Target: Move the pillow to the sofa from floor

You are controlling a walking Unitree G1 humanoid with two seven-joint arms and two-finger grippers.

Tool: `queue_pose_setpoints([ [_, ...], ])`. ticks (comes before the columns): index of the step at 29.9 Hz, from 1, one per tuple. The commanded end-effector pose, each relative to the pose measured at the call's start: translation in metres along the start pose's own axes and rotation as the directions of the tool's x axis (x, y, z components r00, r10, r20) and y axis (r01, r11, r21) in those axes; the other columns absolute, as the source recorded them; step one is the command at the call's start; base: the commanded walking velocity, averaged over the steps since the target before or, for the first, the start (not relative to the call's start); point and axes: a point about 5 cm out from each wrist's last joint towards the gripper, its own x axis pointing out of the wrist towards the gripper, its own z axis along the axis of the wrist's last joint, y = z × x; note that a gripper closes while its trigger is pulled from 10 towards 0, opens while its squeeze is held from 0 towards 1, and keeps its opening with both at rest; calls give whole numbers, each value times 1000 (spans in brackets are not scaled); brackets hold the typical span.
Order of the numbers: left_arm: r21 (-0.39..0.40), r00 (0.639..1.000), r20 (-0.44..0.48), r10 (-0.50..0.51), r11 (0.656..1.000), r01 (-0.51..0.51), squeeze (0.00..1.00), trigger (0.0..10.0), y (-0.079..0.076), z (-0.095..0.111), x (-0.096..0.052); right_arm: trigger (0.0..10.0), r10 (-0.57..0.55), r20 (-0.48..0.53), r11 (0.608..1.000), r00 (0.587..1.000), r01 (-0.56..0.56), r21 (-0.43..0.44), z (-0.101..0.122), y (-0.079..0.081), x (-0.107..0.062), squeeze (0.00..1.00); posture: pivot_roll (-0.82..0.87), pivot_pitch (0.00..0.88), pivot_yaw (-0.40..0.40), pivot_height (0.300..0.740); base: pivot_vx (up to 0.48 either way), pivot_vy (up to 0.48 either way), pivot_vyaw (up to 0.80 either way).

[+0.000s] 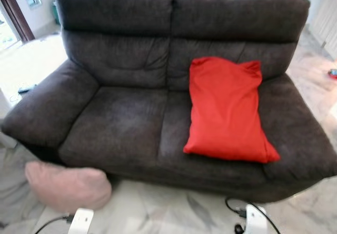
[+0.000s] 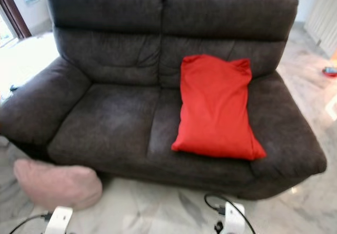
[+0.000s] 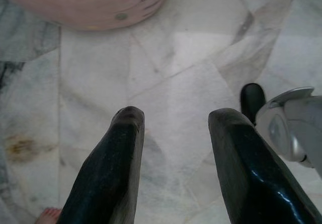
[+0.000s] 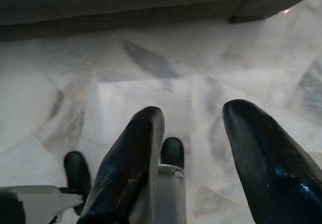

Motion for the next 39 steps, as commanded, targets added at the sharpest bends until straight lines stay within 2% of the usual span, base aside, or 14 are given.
queue_pose_setpoints([
  [1, 14, 1000, -25, -6, 1000, 6, 0, 10000, -2, -6, -1, 10000, -19, -5, 1000, 1000, 19, 12, -3, -6, -1, 0, 91, 0, 24, 740, 0, 334, 0],
  [21, -2, 999, -46, -9, 1000, 9, 0, 10000, -8, -21, -4, 10000, -7, -5, 1000, 1000, 7, 3, -4, -6, -1, 0, 108, 0, 6, 740, 0, 332, 0],
  [39, -16, 999, -40, -4, 1000, 3, 0, 10000, -8, -16, -2, 10000, 9, -22, 1000, 1000, -10, -14, -7, -6, -1, 0, 110, 0, 8, 740, 0, 333, 0],
])
